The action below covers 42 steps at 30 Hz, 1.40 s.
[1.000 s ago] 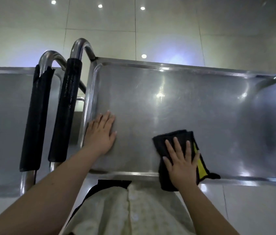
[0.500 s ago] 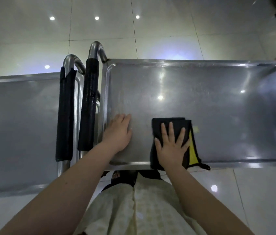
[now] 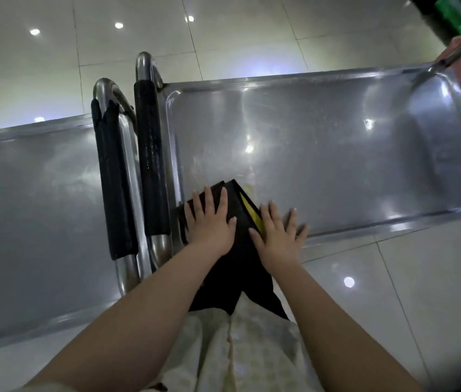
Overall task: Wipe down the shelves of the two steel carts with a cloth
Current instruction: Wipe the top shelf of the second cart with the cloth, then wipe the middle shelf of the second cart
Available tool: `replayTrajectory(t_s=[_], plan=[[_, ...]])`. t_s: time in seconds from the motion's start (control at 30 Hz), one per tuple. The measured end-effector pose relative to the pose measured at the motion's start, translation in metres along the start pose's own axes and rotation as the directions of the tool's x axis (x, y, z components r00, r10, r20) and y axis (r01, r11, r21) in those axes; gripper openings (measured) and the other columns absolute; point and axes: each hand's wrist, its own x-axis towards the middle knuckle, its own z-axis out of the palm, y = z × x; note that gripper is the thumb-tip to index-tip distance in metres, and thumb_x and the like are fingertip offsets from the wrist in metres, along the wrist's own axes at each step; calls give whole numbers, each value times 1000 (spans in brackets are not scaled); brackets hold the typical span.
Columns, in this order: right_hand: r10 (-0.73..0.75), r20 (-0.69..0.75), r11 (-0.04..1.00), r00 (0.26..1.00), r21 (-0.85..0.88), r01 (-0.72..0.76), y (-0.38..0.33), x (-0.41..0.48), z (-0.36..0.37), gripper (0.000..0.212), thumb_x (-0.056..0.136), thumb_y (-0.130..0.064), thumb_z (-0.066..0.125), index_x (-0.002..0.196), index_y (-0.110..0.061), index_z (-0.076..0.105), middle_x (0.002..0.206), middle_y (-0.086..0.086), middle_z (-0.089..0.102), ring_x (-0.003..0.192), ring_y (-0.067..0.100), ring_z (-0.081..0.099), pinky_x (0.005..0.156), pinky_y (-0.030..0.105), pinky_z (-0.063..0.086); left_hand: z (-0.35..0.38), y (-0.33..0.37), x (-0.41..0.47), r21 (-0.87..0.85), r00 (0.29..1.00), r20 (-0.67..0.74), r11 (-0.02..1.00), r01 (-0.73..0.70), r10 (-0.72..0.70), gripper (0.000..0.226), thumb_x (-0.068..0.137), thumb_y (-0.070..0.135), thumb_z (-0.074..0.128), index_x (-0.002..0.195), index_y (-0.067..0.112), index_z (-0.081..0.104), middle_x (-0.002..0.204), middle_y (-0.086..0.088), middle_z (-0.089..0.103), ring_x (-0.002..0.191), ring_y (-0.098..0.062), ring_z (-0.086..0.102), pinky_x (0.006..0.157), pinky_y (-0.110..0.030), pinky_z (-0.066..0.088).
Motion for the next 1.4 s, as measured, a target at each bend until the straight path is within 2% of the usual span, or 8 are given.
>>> replayTrajectory(t_s=[0.3, 0.47, 0.8, 0.93, 1.03, 1.17, 1.27, 1.4], plan=[[-70, -195, 937, 978, 323, 131, -22, -1, -11, 44, 88, -28, 63, 129, -16, 53, 130, 4, 51, 119, 25, 42, 99, 38, 33, 30, -1, -5, 118, 959, -283, 992, 41, -6, 66, 93, 57, -2, 148, 29, -22, 161, -10, -9, 146, -35, -6, 116, -56, -5], [-51, -21, 852, 998, 520, 54, -16, 8, -24, 40, 86, -25, 70, 120, -14, 53, 109, 0, 58, 97, 16, 56, 81, 29, 50, 33, -6, -7, 83, 940, -342, 996, 28, 2, 63, 97, 54, 17, 154, 29, 4, 161, -8, 10, 145, -30, 10, 117, -51, 4], [-452, 95, 806, 887, 469, 361, 32, -43, -29, 17, 88, -16, 67, 79, -10, 54, 89, 6, 52, 76, 18, 49, 64, 26, 36, 91, 41, -88, -40, 923, -351, 988, 151, -156, 53, 102, 39, 15, 150, 33, -5, 162, 1, 2, 148, -24, -5, 117, -40, -11], [-383, 209, 699, 900, 702, 135, 62, -80, -12, 14, 96, -17, 58, 109, -16, 52, 111, 2, 57, 92, 14, 54, 64, 15, 39, 110, 57, -119, -189, 944, -271, 972, 138, -187, 52, 102, 42, 15, 150, 38, -4, 162, 5, -3, 148, -22, -9, 118, -39, -5], [-329, 203, 641, 922, 765, 61, 79, -96, -10, 26, 94, -9, 59, 119, -13, 52, 115, 5, 61, 106, 23, 59, 83, 33, 51, 116, 63, -139, -258, 971, -207, 964, 63, -118, 56, 103, 32, 31, 153, 34, 6, 162, 4, -2, 148, -23, -5, 118, -43, 4], [-422, 153, 741, 893, 626, 243, 103, -116, -19, 45, 87, -3, 63, 126, -17, 47, 126, 4, 58, 116, 23, 55, 99, 43, 47, 116, 66, -171, -345, 966, -258, 933, -104, 13, 72, 95, 16, 48, 152, 37, 9, 161, 0, 10, 147, -25, 14, 116, -47, 22], [-468, 135, 847, 873, 350, 400, 124, -137, -28, 41, 86, -8, 59, 121, -26, 45, 120, 4, 59, 107, 25, 58, 86, 35, 48, 116, 75, -197, -382, 945, -286, 886, -263, 157, 91, 86, 12, 59, 149, 46, 3, 159, -6, 19, 135, -32, 39, 101, -46, 43], [-433, 127, 889, 892, 224, 400, 155, -176, -28, 42, 84, -1, 54, 109, -32, 42, 115, 5, 59, 100, 26, 57, 82, 40, 51, 129, 101, -217, -205, 958, -148, 941, -271, 244, 95, 82, 26, 72, 148, 49, 7, 161, -4, 2, 142, -35, 21, 108, -54, 34]])
